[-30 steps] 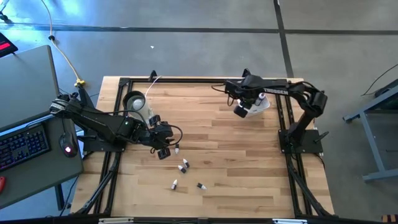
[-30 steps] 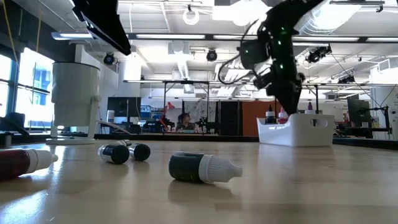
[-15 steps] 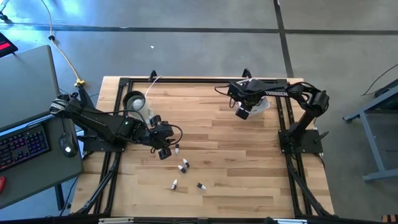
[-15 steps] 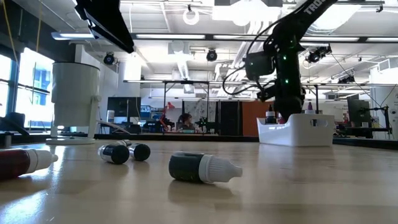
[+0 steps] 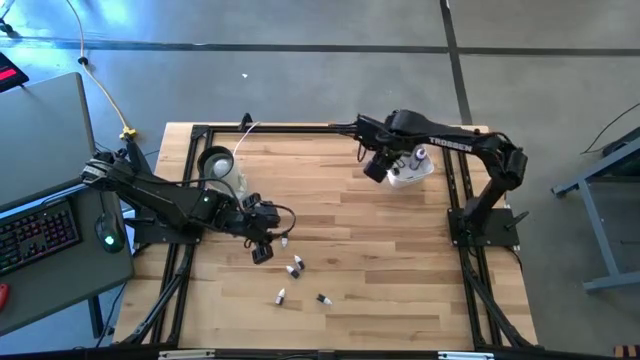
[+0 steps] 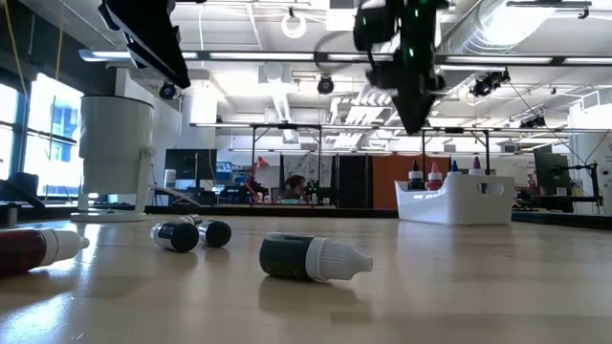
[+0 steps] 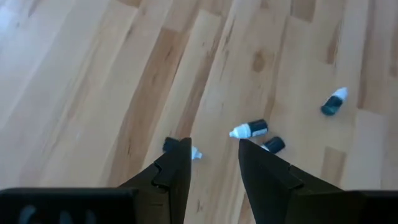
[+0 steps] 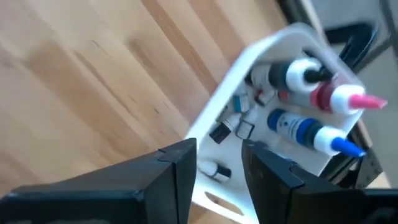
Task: Pick & Place food coloring
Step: Put the small black food coloring bottle into the white bin
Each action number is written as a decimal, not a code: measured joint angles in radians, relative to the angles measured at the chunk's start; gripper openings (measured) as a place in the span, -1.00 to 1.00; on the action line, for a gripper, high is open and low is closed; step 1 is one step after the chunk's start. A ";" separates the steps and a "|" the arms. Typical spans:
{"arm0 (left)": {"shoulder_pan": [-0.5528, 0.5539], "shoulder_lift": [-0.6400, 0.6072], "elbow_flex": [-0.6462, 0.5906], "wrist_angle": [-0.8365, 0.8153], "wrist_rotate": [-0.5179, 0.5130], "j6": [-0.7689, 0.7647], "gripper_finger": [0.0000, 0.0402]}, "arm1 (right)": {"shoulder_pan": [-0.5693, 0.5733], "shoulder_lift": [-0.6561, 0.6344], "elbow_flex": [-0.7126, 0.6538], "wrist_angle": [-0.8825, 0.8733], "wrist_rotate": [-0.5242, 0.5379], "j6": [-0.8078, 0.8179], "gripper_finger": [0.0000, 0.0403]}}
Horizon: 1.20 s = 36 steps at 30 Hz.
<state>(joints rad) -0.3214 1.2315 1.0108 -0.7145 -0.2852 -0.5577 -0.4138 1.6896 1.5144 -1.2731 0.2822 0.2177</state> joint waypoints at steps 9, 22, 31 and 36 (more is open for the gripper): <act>0.000 0.083 -0.005 -0.030 0.031 -0.168 -0.35 | 0.231 -0.184 -0.157 0.295 -0.004 0.016 -0.40; 0.025 0.309 -0.046 0.076 0.013 -0.598 -0.35 | 0.403 -0.380 -0.879 1.466 -0.152 -0.008 -0.40; 0.087 0.383 -0.049 0.077 0.070 -0.636 -0.35 | 0.387 -0.428 -0.901 1.519 -0.150 -0.008 -0.40; 0.095 0.429 -0.048 0.120 0.081 -0.643 -0.35 | 0.387 -0.442 -0.905 1.507 -0.151 -0.009 -0.40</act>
<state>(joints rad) -0.2268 1.6608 0.9631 -0.5947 -0.2045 -1.2005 -0.0273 1.2471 0.6092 0.2343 0.1313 0.2089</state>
